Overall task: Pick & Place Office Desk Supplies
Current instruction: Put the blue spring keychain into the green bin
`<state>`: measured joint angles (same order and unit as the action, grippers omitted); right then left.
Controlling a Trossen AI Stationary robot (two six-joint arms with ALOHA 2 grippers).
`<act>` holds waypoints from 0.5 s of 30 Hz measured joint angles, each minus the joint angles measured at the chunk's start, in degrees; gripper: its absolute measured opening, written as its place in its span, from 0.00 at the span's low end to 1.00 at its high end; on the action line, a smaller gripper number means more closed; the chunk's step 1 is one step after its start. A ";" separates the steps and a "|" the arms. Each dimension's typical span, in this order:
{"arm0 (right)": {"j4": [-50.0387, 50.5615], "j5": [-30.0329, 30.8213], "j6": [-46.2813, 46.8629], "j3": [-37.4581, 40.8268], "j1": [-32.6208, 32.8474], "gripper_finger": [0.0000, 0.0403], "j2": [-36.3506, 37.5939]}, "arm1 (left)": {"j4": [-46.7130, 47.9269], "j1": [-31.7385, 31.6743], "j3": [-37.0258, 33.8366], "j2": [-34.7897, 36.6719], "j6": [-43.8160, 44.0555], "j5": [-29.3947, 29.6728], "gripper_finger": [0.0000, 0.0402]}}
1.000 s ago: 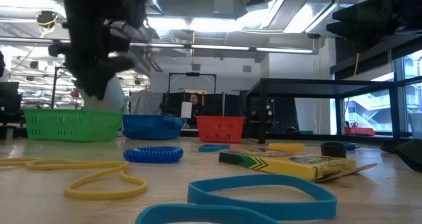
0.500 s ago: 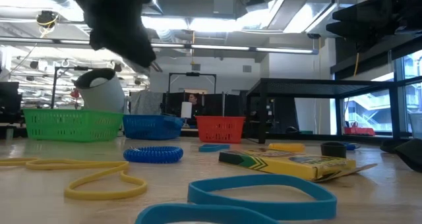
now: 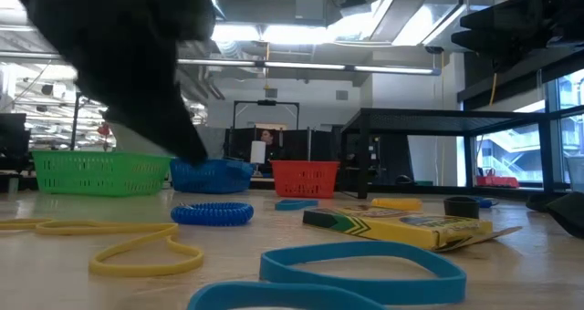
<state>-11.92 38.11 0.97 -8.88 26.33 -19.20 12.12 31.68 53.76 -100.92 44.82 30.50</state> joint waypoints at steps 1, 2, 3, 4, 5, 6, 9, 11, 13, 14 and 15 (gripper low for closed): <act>0.02 0.00 -0.02 0.00 0.00 0.50 0.00 | -0.72 -0.13 -0.02 -1.11 -0.86 -0.02 0.47; 0.02 -0.02 0.00 0.00 0.00 0.50 0.00 | -1.33 -0.31 -0.04 -2.01 -1.79 -0.04 0.46; 0.00 0.00 -0.02 0.00 0.02 0.50 0.00 | -2.17 -0.37 -0.04 -2.92 -2.77 -0.02 0.46; 0.02 0.00 0.00 0.00 0.00 0.50 0.00 | -2.97 -0.51 -0.04 -3.79 -3.58 0.02 0.46; 0.02 -0.01 -0.01 0.00 0.00 0.50 0.00 | -3.43 -0.72 -0.04 -4.68 -4.38 0.19 0.46; 0.00 0.00 -0.02 0.00 0.01 0.50 0.00 | -3.87 -0.82 -0.04 -5.45 -5.03 0.72 0.46; 0.00 -0.01 0.00 0.00 0.02 0.50 0.00 | -5.28 -1.43 0.00 -6.90 -6.44 1.61 0.46; 0.02 0.00 0.00 0.00 0.02 0.50 0.00 | -5.51 -1.72 0.07 -7.42 -6.28 2.06 0.45; 0.02 -0.02 0.00 0.00 0.01 0.50 0.00 | -5.58 -2.09 0.11 -7.61 -4.84 1.44 0.44; 0.02 -0.01 -0.01 0.00 0.01 0.50 0.00 | -5.56 -2.29 0.11 -7.65 -4.32 0.92 0.44; 0.00 0.00 -0.02 0.00 0.02 0.50 0.00 | -5.55 -2.42 0.11 -7.67 -3.80 0.55 0.43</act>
<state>-11.92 38.10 0.95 -8.88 26.35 -19.20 6.57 29.26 53.87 -108.58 41.02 31.05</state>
